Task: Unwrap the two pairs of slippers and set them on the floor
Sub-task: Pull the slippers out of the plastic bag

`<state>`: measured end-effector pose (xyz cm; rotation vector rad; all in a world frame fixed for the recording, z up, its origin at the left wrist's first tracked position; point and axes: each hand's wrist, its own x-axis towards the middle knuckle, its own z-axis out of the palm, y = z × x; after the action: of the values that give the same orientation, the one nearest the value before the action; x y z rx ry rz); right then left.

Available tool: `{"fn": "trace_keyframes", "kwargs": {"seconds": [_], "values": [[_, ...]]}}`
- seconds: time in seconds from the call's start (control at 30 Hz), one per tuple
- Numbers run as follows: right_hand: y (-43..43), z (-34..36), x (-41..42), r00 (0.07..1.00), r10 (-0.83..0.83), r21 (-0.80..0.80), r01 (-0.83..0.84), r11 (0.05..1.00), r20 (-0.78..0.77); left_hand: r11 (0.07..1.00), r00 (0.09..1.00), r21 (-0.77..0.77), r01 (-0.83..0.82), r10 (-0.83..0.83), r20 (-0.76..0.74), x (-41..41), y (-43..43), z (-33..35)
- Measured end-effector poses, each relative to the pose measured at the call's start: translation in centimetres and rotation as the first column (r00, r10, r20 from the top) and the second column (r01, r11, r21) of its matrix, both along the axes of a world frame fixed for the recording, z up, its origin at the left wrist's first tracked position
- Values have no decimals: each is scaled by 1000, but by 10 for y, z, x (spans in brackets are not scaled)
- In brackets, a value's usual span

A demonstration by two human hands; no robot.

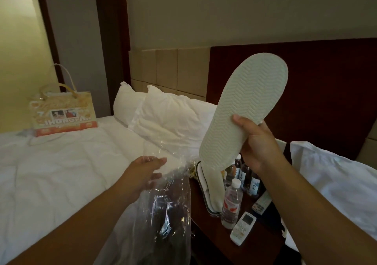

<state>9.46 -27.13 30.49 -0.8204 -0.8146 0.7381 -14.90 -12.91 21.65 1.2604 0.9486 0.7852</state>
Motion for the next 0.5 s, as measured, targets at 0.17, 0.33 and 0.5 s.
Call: {"fn": "trace_keyframes", "kwargs": {"seconds": [0.17,0.33,0.5], "values": [[12,-19,10,999,-33,-53,35,998,37,972,998,-233,-17,28,48,18,27,-17],[25,-38,31,996,-57,-94,63,994,66,944,994,-325,-61,88,67,41,64,-54],[42,-54,54,997,-63,-102,68,992,53,901,958,-380,-208,267,108,69,112,-108]]}}
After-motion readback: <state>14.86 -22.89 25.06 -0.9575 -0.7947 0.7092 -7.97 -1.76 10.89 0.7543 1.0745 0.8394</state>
